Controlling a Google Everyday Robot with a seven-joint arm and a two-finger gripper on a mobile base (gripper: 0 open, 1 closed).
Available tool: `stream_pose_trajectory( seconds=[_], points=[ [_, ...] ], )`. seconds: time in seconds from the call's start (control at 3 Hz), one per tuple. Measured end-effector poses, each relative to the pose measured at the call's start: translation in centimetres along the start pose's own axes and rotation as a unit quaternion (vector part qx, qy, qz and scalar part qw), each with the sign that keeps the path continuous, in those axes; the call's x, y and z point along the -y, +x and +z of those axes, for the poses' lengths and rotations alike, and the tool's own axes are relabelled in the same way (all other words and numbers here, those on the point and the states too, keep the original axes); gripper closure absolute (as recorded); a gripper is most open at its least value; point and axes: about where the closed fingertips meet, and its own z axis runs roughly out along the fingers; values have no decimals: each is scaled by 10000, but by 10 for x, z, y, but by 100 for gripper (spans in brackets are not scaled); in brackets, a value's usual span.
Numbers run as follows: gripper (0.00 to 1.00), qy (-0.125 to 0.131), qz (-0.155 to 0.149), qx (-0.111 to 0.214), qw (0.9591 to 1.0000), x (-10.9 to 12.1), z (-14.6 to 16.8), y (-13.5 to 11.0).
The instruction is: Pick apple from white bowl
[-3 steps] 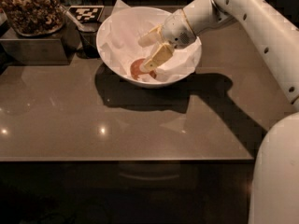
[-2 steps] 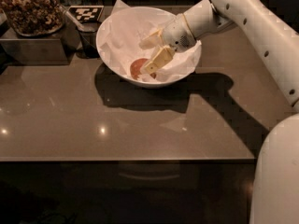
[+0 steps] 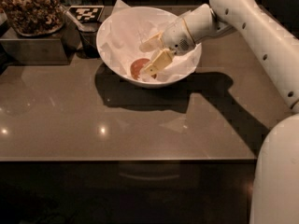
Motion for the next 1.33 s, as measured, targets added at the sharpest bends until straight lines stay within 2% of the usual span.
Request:
stream_pose_trajectory(
  seconds=[0.33,1.0,1.33],
  points=[
    [29,-26,63,-35,10000,0,3,6],
    [28,-278,259,-315,9988,-8,21,30],
    [47,-298,267,-324,9987,-9,22,31]
  ],
)
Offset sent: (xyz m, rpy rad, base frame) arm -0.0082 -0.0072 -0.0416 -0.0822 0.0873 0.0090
